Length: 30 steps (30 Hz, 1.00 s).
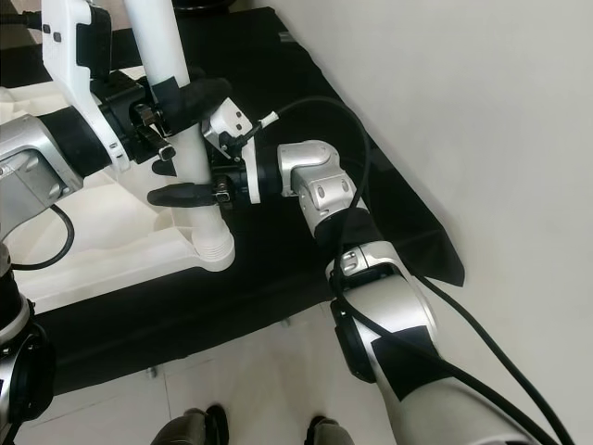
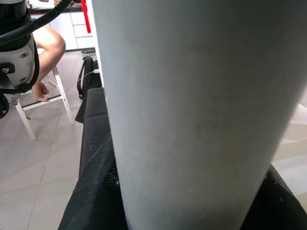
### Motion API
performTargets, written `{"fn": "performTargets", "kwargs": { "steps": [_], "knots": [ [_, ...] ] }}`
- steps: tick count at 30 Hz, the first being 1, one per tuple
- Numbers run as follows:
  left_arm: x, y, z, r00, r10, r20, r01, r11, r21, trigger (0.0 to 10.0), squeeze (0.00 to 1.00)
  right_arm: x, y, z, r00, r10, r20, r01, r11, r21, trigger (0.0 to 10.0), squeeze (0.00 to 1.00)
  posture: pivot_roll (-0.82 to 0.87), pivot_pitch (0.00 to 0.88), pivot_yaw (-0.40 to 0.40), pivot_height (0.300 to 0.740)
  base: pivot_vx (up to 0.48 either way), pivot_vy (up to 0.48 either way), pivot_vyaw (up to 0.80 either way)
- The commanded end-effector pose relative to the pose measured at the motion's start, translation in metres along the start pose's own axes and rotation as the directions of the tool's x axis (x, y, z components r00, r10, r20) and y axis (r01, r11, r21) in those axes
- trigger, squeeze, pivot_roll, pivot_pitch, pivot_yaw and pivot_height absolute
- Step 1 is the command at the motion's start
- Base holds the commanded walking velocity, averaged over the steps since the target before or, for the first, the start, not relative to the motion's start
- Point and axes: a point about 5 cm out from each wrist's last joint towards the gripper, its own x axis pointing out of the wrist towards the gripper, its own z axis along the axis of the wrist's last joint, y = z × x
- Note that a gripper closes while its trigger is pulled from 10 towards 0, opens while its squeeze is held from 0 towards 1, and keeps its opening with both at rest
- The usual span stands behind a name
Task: Building children table
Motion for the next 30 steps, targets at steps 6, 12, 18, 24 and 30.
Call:
{"fn": "performTargets", "kwargs": {
  "steps": [6, 12, 18, 24, 30],
  "knots": [
    [0.005, -0.003, -0.003, 1.0, -0.029, -0.01, 0.028, 0.999, -0.023, 0.0, 1.0, 0.022, 0.009, -0.008, 0.998, 0.058, 0.014, -0.058, 0.998, 0.022, 0.0, 0.0, 0.11, 0.275, -0.022, 0.74, 0.0, 0.0, 0.0],
    [0.004, -0.003, -0.004, 1.0, -0.016, -0.005, 0.016, 0.999, -0.03, 10.0, 1.0, 0.015, 0.006, -0.012, 1.0, -0.016, 0.002, 0.016, 1.0, 0.022, 0.0, 0.0, 0.1, 0.277, -0.022, 0.74, 0.0, 0.0, 0.0],
    [0.005, 0.001, -0.001, 1.0, -0.003, -0.01, 0.003, 0.999, -0.035, 10.0, 0.0, -0.001, 0.005, -0.02, 0.968, -0.232, -0.093, 0.233, 0.972, -0.002, 0.0, 0.0, 0.09, 0.288, -0.047, 0.74, 0.0, 0.0, 0.0],
    [0.0, 0.006, -0.001, 1.0, 0.018, -0.015, -0.018, 0.999, -0.043, 10.0, 0.0, -0.016, 0.032, -0.063, 0.622, -0.704, -0.344, 0.751, 0.661, 0.005, 0.0, 0.0, 0.07, 0.303, -0.039, 0.74, 0.0, 0.0, 0.0],
    [0.003, 0.003, -0.005, 1.0, 0.005, -0.025, -0.006, 0.999, -0.038, 10.0, 0.0, -0.004, 0.037, -0.064, 0.592, -0.742, -0.314, 0.794, 0.604, 0.071, 0.0, 0.0, 0.07, 0.263, -0.032, 0.74, 0.0, 0.0, 0.0]
  ]
}}
